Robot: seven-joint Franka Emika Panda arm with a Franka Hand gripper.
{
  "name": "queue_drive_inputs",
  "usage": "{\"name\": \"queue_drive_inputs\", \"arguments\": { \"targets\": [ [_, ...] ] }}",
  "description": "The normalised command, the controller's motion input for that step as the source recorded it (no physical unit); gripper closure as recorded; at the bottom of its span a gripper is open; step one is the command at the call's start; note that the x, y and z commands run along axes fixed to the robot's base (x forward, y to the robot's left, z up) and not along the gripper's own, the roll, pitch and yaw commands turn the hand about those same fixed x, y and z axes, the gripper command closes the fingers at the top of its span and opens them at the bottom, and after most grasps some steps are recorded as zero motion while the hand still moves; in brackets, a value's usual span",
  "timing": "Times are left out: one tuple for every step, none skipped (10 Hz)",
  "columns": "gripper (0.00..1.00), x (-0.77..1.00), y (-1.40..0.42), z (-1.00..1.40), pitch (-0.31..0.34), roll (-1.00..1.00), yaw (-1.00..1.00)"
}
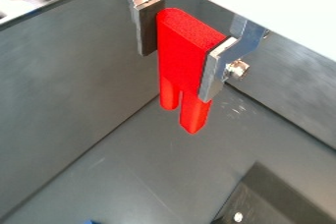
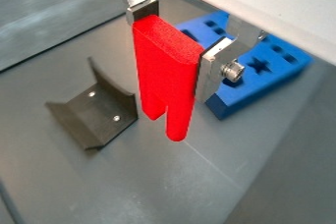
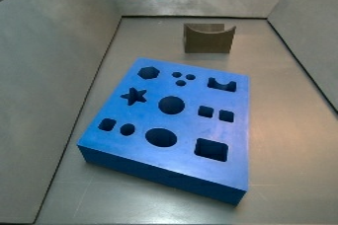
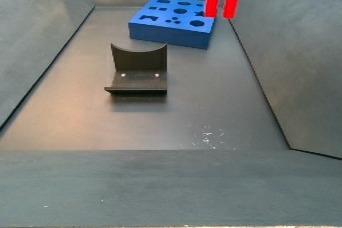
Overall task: Pick up the square-circle object. Move up. Rotate the square-circle object. Move to above the board. Insert the square-circle object.
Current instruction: Rotate the square-circle object.
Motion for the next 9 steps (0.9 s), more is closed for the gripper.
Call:
{"name": "queue_drive_inputs", "arguments": {
  "targets": [
    [1.00, 0.04, 0.01, 0.00, 0.021, 0.04, -0.75],
    [1.00, 0.04, 0.01, 0.00, 0.019, 0.02, -0.49],
    [1.00, 0.04, 0.00, 0.00, 0.019, 0.02, -0.30],
    [1.00, 0.05, 0.00, 0.00, 0.002, 0.00, -1.00],
    [1.00, 0.05, 0.01, 0.00, 0.002, 0.00, -1.00],
    [1.00, 0.04, 0.01, 0.00, 0.003, 0.00, -1.00],
    [1.00, 0.04, 0.01, -0.01, 0.003, 0.00, -1.00],
    [1.00, 0.04, 0.01, -0.01, 0.004, 0.00, -1.00],
    [1.00, 0.04, 0.01, -0.01, 0.004, 0.00, -1.00]
  ]
}}
